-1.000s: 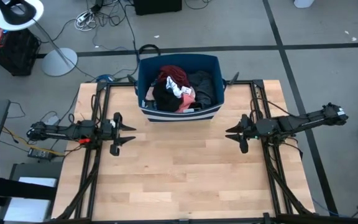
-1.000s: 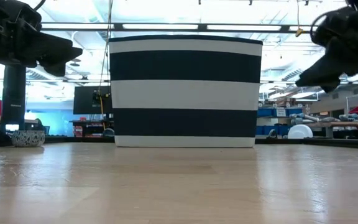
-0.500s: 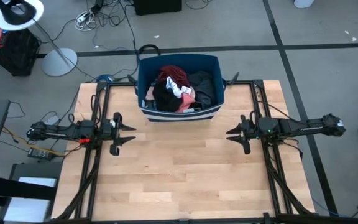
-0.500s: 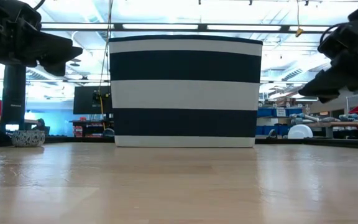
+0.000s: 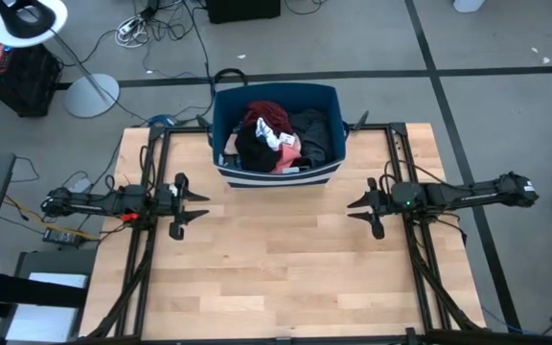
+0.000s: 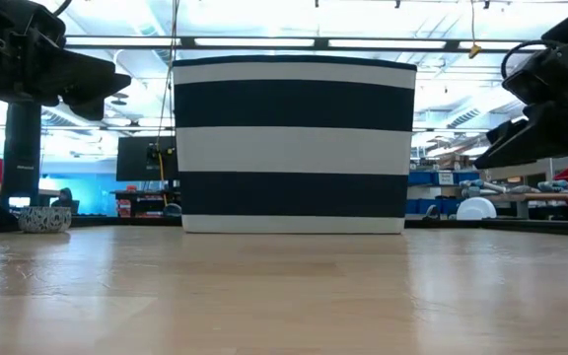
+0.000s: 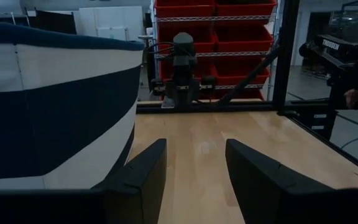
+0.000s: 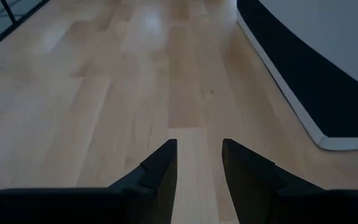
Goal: Sort clothes
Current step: Return to Home Position
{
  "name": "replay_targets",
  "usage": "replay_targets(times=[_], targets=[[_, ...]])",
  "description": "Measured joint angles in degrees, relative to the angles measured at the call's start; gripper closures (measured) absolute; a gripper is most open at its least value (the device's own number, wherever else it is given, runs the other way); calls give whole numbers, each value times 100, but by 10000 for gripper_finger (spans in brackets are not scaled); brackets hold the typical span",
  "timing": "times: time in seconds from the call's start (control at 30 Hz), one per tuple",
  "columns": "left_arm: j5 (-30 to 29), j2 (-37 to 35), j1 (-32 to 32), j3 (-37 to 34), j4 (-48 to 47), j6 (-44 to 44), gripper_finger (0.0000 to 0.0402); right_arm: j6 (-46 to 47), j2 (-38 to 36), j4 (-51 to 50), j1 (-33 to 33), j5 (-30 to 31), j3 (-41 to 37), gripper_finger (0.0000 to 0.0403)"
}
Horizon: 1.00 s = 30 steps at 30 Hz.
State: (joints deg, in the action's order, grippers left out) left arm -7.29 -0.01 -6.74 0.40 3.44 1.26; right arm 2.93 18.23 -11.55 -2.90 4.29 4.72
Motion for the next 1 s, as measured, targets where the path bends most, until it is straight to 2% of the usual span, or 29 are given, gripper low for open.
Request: replay_targets(times=[0.4,1.0], targets=[[0,0,0,0,0,-2,229,1,25,434,0,7,-21,273],[0,0,0,0,0,-2,229,2,25,465,0,9,-3,273]])
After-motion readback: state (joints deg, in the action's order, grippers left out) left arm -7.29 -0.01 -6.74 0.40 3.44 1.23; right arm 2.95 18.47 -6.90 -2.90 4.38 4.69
